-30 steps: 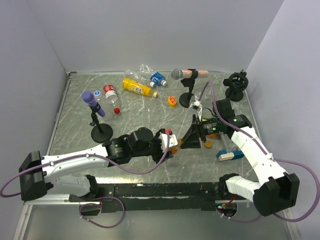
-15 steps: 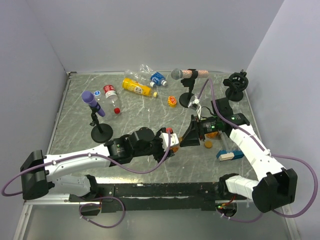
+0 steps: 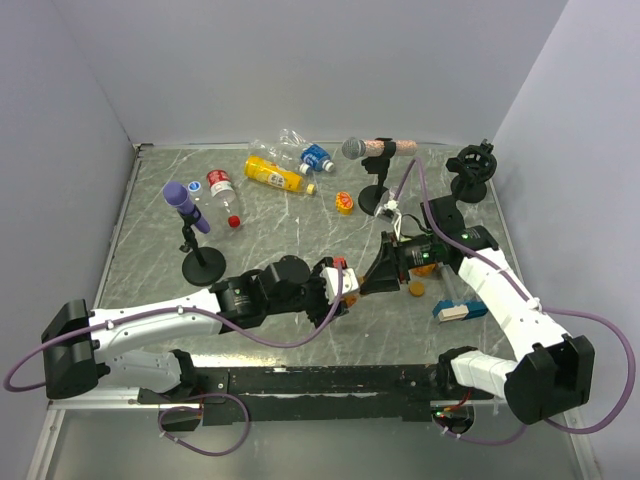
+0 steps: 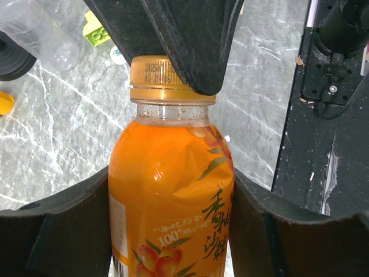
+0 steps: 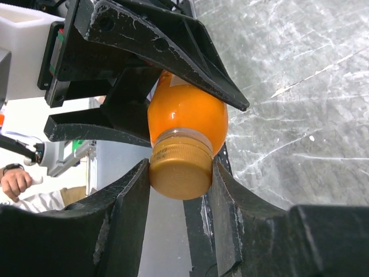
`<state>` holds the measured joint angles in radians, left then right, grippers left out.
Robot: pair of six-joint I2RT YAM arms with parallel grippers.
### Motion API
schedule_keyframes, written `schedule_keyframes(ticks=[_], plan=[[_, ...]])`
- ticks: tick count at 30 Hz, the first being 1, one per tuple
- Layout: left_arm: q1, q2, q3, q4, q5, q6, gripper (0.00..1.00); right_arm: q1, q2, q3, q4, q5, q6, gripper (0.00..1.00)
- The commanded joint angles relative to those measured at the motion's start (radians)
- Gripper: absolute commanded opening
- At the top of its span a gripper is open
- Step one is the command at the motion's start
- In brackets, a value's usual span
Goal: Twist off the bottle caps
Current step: Unscrew the bottle cap from the plastic bottle.
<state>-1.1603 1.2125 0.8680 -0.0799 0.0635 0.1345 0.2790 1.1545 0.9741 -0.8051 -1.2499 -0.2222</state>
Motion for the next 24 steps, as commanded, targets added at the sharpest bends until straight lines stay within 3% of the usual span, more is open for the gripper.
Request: schedule_keyframes(ticks=[1, 10, 15, 20, 24], plan=[[0.001, -0.037, 0.014, 0.066, 0.053, -0.026, 0.13, 0.031, -0.006, 0.054, -0.084, -0.063, -0.124, 0.01], [0.189, -0.067, 0.003, 0.117, 0.551, -0.116, 0.13, 0.21, -0.062, 0.15, -0.204, 0.058, -0.475, 0.0], [0.258, -0.05, 0.038, 0.103, 0.719, -0.127, 0.12, 0.293, -0.138, 0.13, -0.106, 0.228, -0.592, 0.0], [0.283, -0.057, 0.054, 0.051, 0.665, -0.107, 0.13, 0.295, -0.072, 0.19, -0.132, 0.267, -0.525, 0.01], [0.283, -0.082, 0.04, 0.072, 0.596, -0.121, 0.13, 0.293, -0.053, 0.178, -0.141, 0.26, -0.47, 0.15]])
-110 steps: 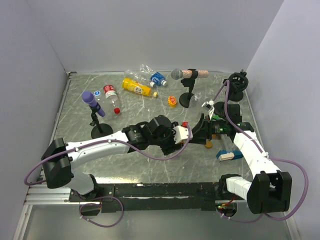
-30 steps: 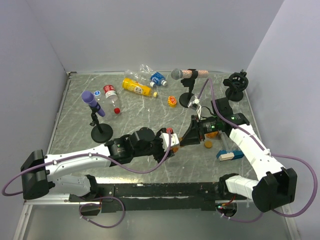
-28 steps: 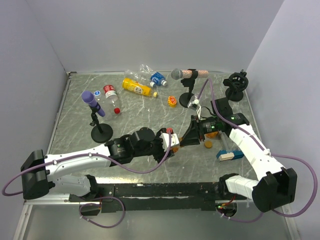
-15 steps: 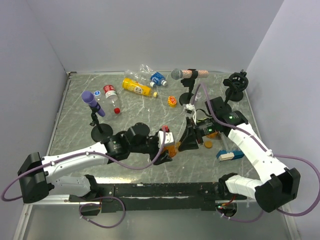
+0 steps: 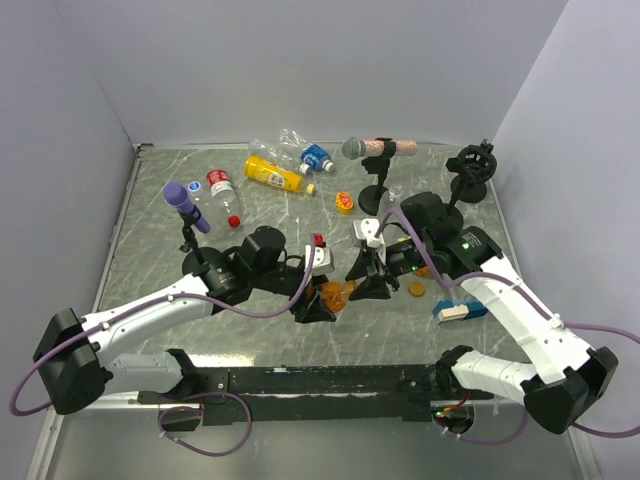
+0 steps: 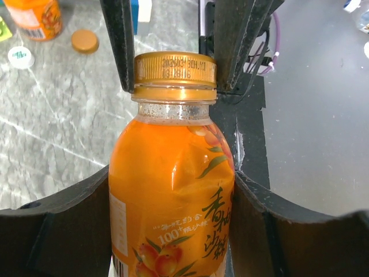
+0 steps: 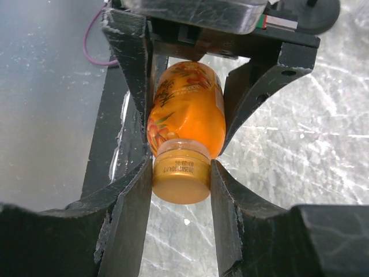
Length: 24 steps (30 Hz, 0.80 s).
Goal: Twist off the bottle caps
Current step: Unscrew the bottle cap from the plastic bottle.
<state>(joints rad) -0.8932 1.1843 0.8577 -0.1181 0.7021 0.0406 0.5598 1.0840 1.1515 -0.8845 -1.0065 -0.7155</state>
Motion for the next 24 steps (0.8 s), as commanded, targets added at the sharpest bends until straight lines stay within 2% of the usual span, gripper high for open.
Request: schedule_keyframes(ticks=[1, 4, 5, 7, 9, 13, 17, 24], plan=[[0.016, -0.06, 0.043, 0.11, -0.055, -0.033, 0.13, 0.012, 0.014, -0.004, -0.057, 0.029, 0.034, 0.21], [0.013, -0.068, 0.035, 0.11, -0.105, -0.033, 0.13, 0.002, -0.001, -0.012, 0.007, 0.097, 0.155, 0.53], [0.01, -0.071, 0.034, 0.11, -0.127, -0.071, 0.13, -0.011, 0.001, -0.004, 0.018, 0.111, 0.194, 0.72], [-0.004, -0.074, 0.032, 0.11, -0.173, -0.07, 0.13, -0.066, 0.02, 0.026, 0.006, 0.08, 0.27, 0.8], [-0.026, -0.08, 0.037, 0.1, -0.231, -0.062, 0.13, -0.138, 0.059, 0.068, -0.027, -0.005, 0.33, 0.84], [-0.075, -0.074, 0.053, 0.072, -0.335, -0.053, 0.13, -0.207, 0.091, 0.065, -0.064, -0.119, 0.401, 0.85], [-0.113, -0.045, 0.076, 0.057, -0.403, -0.013, 0.13, -0.213, 0.077, 0.03, -0.008, -0.15, 0.497, 0.84], [-0.136, -0.003, 0.11, 0.037, -0.446, 0.001, 0.13, -0.213, 0.099, 0.031, -0.002, -0.17, 0.516, 0.79]])
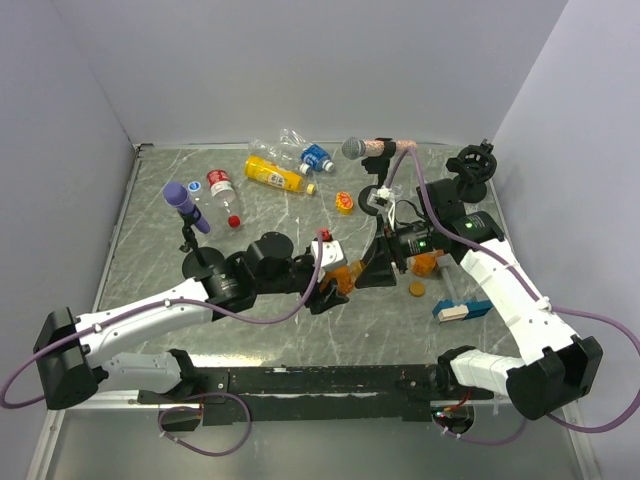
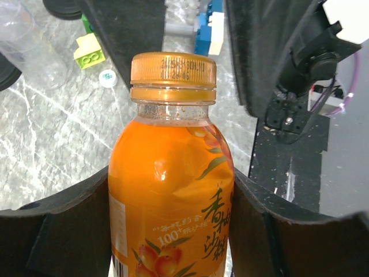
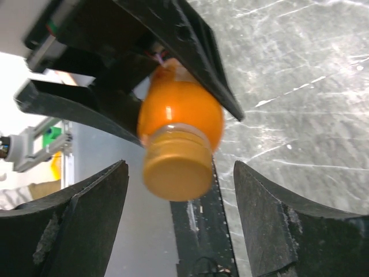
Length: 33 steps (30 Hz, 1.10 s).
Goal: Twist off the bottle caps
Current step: Unscrew the bottle cap from the plastic bottle.
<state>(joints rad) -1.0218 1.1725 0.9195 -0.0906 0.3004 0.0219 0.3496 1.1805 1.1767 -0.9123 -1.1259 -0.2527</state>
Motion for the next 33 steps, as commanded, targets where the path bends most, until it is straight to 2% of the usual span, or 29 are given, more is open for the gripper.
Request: schedule_keyframes(ticks=[1, 5, 7, 11, 14, 18, 22, 25, 27, 33], plan=[[-0.009, 0.01, 0.051, 0.009, -0.046, 0.019, 0.13, -0.003, 0.002, 0.005, 0.027, -0.049, 0.055, 0.76], [-0.009, 0.012, 0.05, 0.008, -0.047, 0.021, 0.13, -0.004, 0.002, -0.003, 0.027, -0.057, 0.05, 0.57], [-0.009, 0.015, 0.05, 0.003, -0.047, 0.023, 0.13, -0.004, 0.005, -0.003, 0.018, -0.07, 0.032, 0.38], [-0.009, 0.009, 0.048, 0.005, -0.035, 0.029, 0.13, -0.003, 0.007, 0.006, -0.025, -0.084, -0.043, 0.12], [-0.009, 0.004, 0.055, -0.014, 0.014, 0.039, 0.13, 0.006, -0.001, 0.02, -0.059, -0.098, -0.12, 0.01], [-0.001, 0.006, 0.068, -0.057, 0.127, 0.058, 0.13, 0.075, -0.015, 0.047, -0.137, -0.071, -0.296, 0.0], [0.041, 0.021, 0.093, -0.107, 0.278, 0.055, 0.13, 0.179, -0.083, 0.032, -0.107, -0.017, -0.454, 0.0], [0.078, 0.023, 0.097, -0.132, 0.383, 0.058, 0.13, 0.204, -0.14, 0.017, -0.05, 0.009, -0.555, 0.0], [0.106, 0.026, 0.104, -0.146, 0.443, 0.061, 0.13, 0.213, -0.153, 0.029, -0.071, 0.035, -0.641, 0.0], [0.149, 0.061, 0.117, -0.146, 0.534, 0.056, 0.13, 0.25, -0.191, 0.02, -0.024, 0.176, -0.701, 0.0]])
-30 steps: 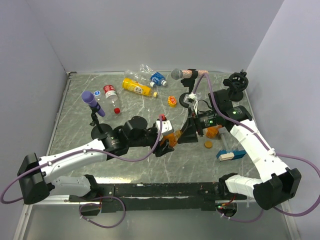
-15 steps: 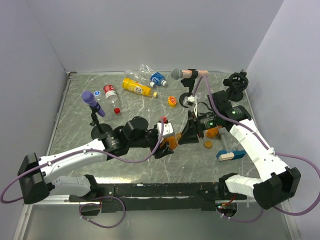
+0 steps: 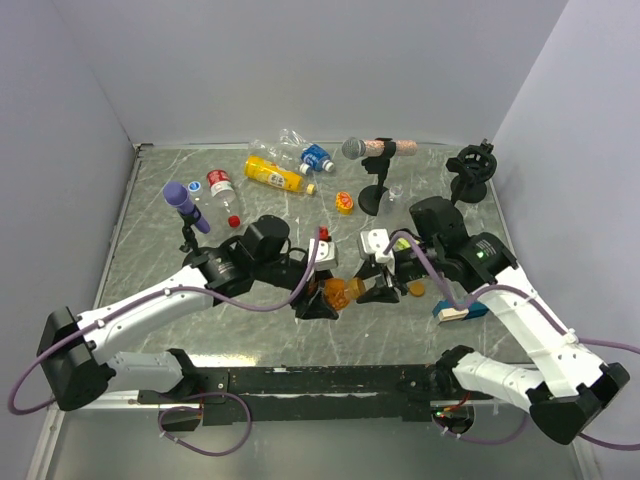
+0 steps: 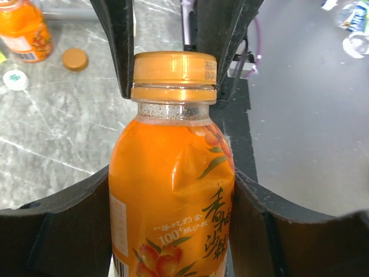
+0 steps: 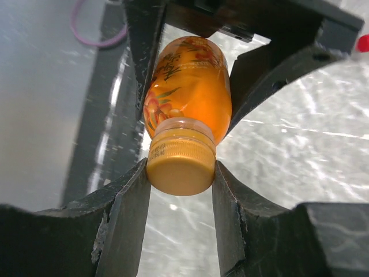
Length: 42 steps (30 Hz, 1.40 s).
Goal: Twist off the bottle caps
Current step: Unscrew the bottle cap from the plastic bottle.
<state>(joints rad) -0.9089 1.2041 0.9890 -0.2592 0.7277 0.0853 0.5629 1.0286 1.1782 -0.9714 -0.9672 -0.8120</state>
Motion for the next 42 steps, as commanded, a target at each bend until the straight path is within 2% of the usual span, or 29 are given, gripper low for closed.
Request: schedule_keyframes(ticks=[1, 5, 6, 7, 10, 11, 13, 18, 21, 23, 26, 30, 34, 40, 42], plan=[[0.039, 0.037, 0.053, 0.023, 0.12, -0.007, 0.13, 0.04, -0.05, 0.006, 0.046, 0.037, -0.145, 0.0], [0.045, 0.09, 0.072, -0.004, 0.15, 0.002, 0.13, 0.043, -0.079, -0.018, 0.095, 0.129, -0.136, 0.0], [0.045, 0.101, 0.083, -0.015, 0.141, 0.007, 0.13, 0.043, -0.082, -0.025, 0.106, 0.152, -0.119, 0.05], [0.045, 0.107, 0.088, -0.021, 0.118, 0.008, 0.13, 0.043, -0.084, -0.029, 0.126, 0.171, -0.072, 0.2], [0.044, 0.098, 0.085, -0.025, 0.005, 0.004, 0.13, 0.006, -0.094, -0.023, 0.142, 0.164, 0.08, 0.85], [0.044, 0.088, 0.076, -0.022, -0.035, 0.007, 0.13, -0.018, -0.097, -0.022, 0.139, 0.125, 0.121, 0.93], [0.042, 0.055, 0.047, 0.012, -0.105, -0.007, 0.13, -0.072, -0.099, -0.014, 0.117, 0.03, 0.198, 0.99], [-0.019, -0.018, -0.027, 0.106, -0.275, -0.022, 0.13, -0.243, -0.039, -0.049, 0.149, -0.138, 0.587, 0.99], [-0.085, -0.017, -0.032, 0.127, -0.407, -0.01, 0.13, -0.302, 0.039, -0.089, 0.143, -0.27, 0.71, 0.99], [-0.119, -0.005, -0.021, 0.13, -0.479, -0.006, 0.13, -0.307, 0.054, -0.12, 0.189, -0.297, 0.782, 0.98], [-0.148, 0.012, -0.016, 0.147, -0.53, -0.009, 0.13, -0.307, 0.074, -0.134, 0.201, -0.257, 0.804, 0.96], [-0.154, 0.02, -0.015, 0.163, -0.559, -0.013, 0.13, -0.307, 0.096, -0.114, 0.168, -0.251, 0.784, 0.8], [-0.157, 0.029, -0.012, 0.163, -0.557, -0.013, 0.13, -0.307, 0.1, -0.12, 0.186, -0.268, 0.794, 0.71], [-0.159, 0.038, -0.004, 0.16, -0.537, -0.015, 0.13, -0.307, 0.117, -0.109, 0.195, -0.274, 0.795, 0.69], [-0.159, 0.04, -0.006, 0.163, -0.531, -0.015, 0.13, -0.308, 0.12, -0.109, 0.198, -0.277, 0.792, 0.63]])
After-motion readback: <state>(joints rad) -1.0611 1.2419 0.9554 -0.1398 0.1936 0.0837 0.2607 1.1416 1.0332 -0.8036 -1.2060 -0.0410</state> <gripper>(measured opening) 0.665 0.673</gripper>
